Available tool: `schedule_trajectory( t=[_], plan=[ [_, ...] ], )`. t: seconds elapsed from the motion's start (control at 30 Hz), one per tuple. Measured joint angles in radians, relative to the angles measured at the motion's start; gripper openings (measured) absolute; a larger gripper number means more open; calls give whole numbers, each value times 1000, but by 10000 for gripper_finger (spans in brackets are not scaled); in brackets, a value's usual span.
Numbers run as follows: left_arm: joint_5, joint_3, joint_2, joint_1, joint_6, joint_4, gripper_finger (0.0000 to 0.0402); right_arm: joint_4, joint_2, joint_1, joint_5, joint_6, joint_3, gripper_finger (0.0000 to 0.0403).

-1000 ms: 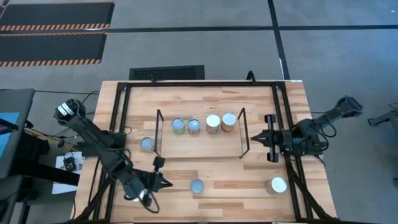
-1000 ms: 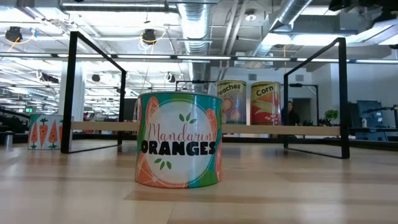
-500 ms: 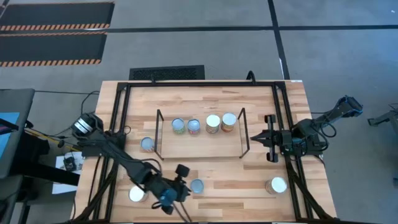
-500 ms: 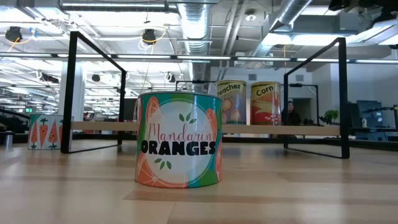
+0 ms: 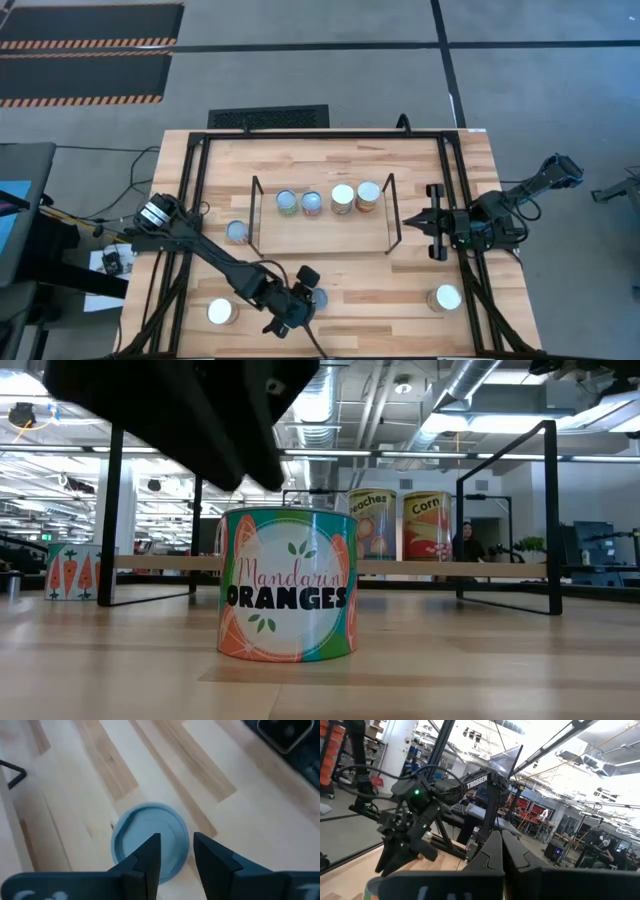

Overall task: Pick and place cans onto a shelf
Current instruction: Put the canned oranges on the shelf

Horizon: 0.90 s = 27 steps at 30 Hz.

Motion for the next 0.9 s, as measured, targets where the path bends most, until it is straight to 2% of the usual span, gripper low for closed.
schedule_trajectory(
  t=[0.4,0.67,0.83,0.9],
  plan=[
    [16,-9,18,12,24,-32,65,33,0,0,-3,-50,0,4],
    [-5,-1,61,17,59,0,56,46,-1,0,-4,-70,-1,4],
    [-21,41,52,15,82,-76,11,47,-1,0,-4,-70,-1,3],
    [-53,84,35,15,76,-116,9,44,-1,0,-4,-70,-1,3]
  ],
)
